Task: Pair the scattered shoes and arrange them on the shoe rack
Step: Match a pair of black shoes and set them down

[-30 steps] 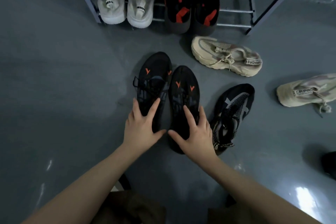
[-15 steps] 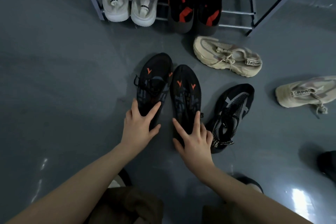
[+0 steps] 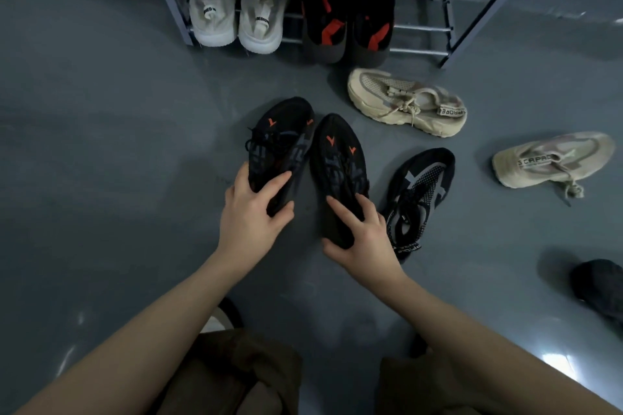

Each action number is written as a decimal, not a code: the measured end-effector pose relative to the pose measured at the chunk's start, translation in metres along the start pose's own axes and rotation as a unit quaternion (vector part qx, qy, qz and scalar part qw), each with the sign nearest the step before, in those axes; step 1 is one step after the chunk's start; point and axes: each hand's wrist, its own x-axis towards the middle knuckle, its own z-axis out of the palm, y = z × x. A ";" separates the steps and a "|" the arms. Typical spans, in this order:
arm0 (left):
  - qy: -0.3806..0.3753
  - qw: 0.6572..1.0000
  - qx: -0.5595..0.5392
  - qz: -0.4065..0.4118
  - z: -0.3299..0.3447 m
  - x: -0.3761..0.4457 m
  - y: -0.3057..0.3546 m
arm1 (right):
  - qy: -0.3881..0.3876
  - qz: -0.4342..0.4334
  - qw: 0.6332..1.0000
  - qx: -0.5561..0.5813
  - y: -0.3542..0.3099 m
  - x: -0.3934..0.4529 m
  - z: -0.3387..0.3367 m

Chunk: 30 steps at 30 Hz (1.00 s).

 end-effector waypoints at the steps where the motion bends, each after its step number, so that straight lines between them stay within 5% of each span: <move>1: 0.007 1.000 -0.005 0.011 -0.005 -0.002 0.004 | 0.015 -0.004 1.000 0.020 -0.001 0.000 -0.007; 14: 0.147 0.981 -0.059 0.115 -0.087 0.011 0.097 | 0.215 -0.096 0.971 0.028 -0.067 -0.006 -0.126; 30: 0.251 0.948 -0.067 0.186 -0.209 0.086 0.227 | 0.337 -0.167 0.925 0.047 -0.166 0.022 -0.270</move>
